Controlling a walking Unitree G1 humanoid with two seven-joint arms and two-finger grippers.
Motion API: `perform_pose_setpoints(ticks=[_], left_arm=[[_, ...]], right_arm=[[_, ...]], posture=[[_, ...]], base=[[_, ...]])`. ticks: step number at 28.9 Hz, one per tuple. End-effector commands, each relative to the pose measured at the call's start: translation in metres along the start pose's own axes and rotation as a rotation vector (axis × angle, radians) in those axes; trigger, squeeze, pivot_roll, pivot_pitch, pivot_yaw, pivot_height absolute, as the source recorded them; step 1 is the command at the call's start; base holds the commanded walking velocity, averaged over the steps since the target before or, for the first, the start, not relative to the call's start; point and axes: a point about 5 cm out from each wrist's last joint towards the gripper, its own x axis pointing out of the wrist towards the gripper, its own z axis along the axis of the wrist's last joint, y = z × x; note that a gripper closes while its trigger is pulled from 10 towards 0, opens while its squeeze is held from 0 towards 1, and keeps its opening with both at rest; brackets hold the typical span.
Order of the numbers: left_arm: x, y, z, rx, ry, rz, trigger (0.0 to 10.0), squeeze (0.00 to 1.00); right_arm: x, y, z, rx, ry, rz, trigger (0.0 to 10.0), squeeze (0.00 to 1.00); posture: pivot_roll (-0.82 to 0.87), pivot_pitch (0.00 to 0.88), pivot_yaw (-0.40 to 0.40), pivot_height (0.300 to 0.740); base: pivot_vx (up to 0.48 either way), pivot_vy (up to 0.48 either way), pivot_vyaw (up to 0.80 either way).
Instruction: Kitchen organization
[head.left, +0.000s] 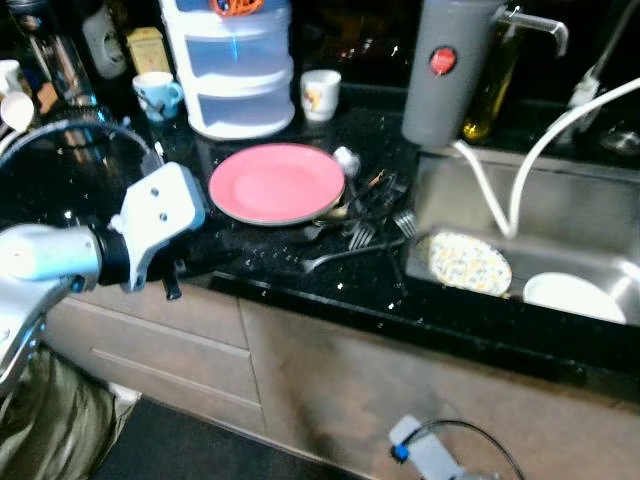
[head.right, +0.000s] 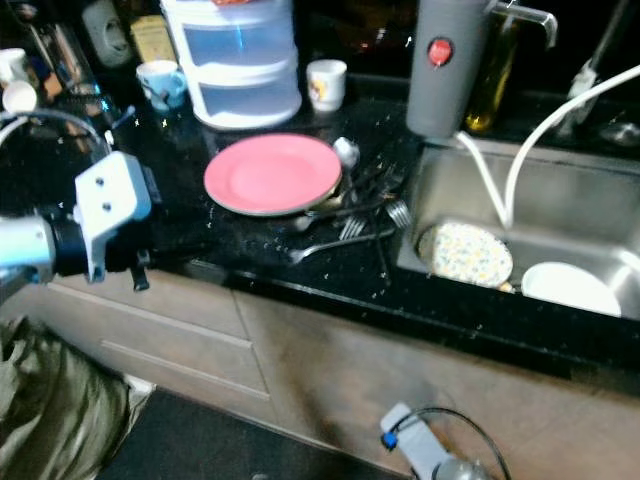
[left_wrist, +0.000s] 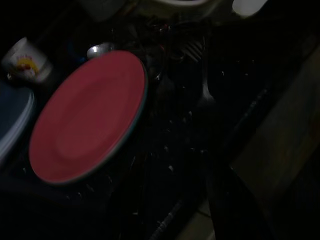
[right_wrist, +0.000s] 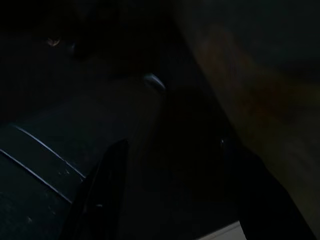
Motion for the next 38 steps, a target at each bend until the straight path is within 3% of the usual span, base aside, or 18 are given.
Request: perform_pose_setpoints(ticks=[1,7,14,23,26,29,31,36,38], left_arm=[[0.003,-0.002,0.000,-0.003,-0.011,-0.004,10.0,0.00],[0.003,0.001,-0.005,0.003,-0.010,0.028,10.0,0.00],[0.003,0.029,-0.016,0.065,0.018,0.259,10.0,0.00],[-0.005,0.044,-0.027,0.010,0.015,0.369,10.0,0.00],[-0.008,0.051,-0.033,0.049,0.022,0.406,10.0,0.00],[-0.013,0.073,-0.036,0.163,0.064,0.531,10.0,0.00],[-0.013,0.080,-0.037,0.192,0.078,0.556,10.0,0.00],[-0.009,0.090,-0.036,0.200,0.069,0.544,10.0,0.00],[0.001,0.092,-0.036,0.133,0.020,0.459,10.0,0.00]], right_arm=[[-0.001,0.000,-0.009,0.015,0.028,-0.001,10.0,0.00],[-0.001,0.000,-0.009,0.014,0.029,-0.002,10.0,0.00],[-0.002,-0.001,-0.010,0.008,0.035,-0.015,10.0,0.00],[-0.002,-0.002,-0.010,0.011,0.034,-0.018,10.0,0.00],[-0.002,-0.002,-0.010,0.010,0.035,-0.017,10.0,0.00],[-0.002,-0.002,-0.010,0.007,0.036,-0.018,10.0,0.00],[-0.002,-0.003,-0.010,0.006,0.037,-0.018,10.0,0.00],[-0.002,-0.003,-0.010,0.002,0.039,-0.019,10.0,0.00],[-0.003,-0.004,-0.010,-0.002,0.040,-0.021,10.0,0.00]], posture=[[0.04,0.000,0.018,0.740],[0.04,0.000,0.020,0.740],[0.03,0.000,0.020,0.740],[0.03,0.000,0.016,0.740],[0.03,0.000,0.011,0.740],[0.04,0.000,0.005,0.740],[0.04,0.000,0.003,0.740],[0.03,0.000,0.002,0.740],[0.03,0.000,0.001,0.740]], base=[[0.000,0.000,0.00],[0.000,0.000,0.00],[0.000,0.000,0.00],[0.000,0.000,0.00],[0.000,0.000,0.00],[0.000,0.000,0.00],[0.000,0.000,0.00],[0.000,0.000,0.00],[0.000,0.000,0.00]])
